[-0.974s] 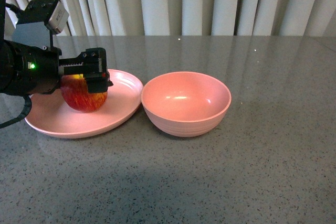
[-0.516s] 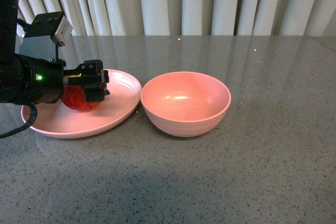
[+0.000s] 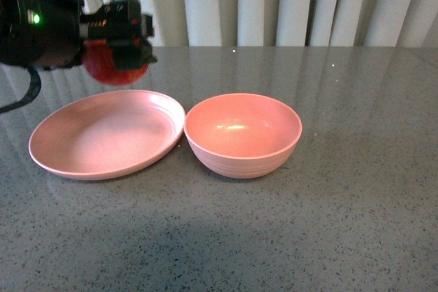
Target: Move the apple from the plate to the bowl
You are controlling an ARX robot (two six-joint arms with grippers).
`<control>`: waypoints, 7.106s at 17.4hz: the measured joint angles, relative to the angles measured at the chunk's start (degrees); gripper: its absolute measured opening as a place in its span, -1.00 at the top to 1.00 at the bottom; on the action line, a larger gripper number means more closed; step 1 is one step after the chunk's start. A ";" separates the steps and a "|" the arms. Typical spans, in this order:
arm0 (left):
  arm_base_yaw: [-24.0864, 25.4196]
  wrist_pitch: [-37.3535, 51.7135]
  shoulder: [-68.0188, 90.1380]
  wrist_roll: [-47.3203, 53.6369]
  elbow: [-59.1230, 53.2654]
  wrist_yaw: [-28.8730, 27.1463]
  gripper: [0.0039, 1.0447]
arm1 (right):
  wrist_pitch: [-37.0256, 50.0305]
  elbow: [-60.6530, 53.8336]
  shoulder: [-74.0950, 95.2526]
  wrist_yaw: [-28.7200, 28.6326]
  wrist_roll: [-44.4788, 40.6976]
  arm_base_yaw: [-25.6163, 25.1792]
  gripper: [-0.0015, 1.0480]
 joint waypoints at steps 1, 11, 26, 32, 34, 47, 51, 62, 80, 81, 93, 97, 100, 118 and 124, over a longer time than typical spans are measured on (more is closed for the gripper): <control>-2.23 -0.72 -1.62 0.46 0.92 -0.09 -0.34 | 0.00 0.00 0.00 0.00 0.00 0.00 -0.87; -17.14 -3.93 6.38 2.73 4.09 -2.84 -0.33 | 0.00 0.00 0.00 0.00 0.00 0.00 -0.87; -15.41 -3.96 15.04 -0.17 9.40 -2.12 -0.33 | 0.00 0.00 0.00 -0.02 0.00 0.00 -0.87; -15.41 -4.02 15.39 -0.52 10.08 -1.11 -0.39 | 0.00 0.00 0.00 -0.02 0.00 0.00 -0.87; -15.41 -4.00 15.39 -0.50 10.25 -0.66 -0.79 | 0.00 0.00 -0.02 -0.02 0.00 0.00 -0.87; -13.97 -1.27 10.78 -1.25 10.32 -0.46 -0.88 | 0.00 0.00 0.00 0.00 0.00 0.00 -0.87; -11.74 5.40 -2.01 -3.23 5.77 -2.38 -0.88 | 0.00 0.00 0.00 -0.02 0.00 0.00 -0.87; 2.19 12.87 -41.31 2.95 -32.00 -14.43 0.51 | 0.00 0.00 0.00 -0.02 0.00 0.00 -0.87; 14.05 4.98 -69.13 3.10 -52.15 -2.16 0.98 | 0.00 0.00 0.00 0.00 0.00 0.00 -0.87; 14.05 4.15 -70.34 3.10 -52.37 -2.16 0.98 | 0.00 0.00 -0.02 -0.02 0.00 0.00 -0.87; 14.05 -5.42 -82.75 3.13 -54.10 -2.14 0.98 | -0.02 0.00 0.00 -0.02 0.00 0.00 -0.87; 14.05 -16.06 -90.09 3.17 -54.05 -2.03 0.98 | -0.02 0.00 0.00 0.00 0.00 0.00 -0.87; 14.05 -17.88 -94.03 3.15 -54.05 -2.25 0.98 | 0.04 0.00 0.00 0.00 0.00 0.00 -0.87; 14.05 -17.46 -94.03 3.30 -54.05 -2.16 -0.87 | 0.00 0.00 0.00 0.00 0.00 0.00 -0.87; 14.05 -17.46 -94.03 3.32 -54.05 -2.16 -0.88 | 0.00 0.00 0.00 -0.02 0.00 0.00 -0.87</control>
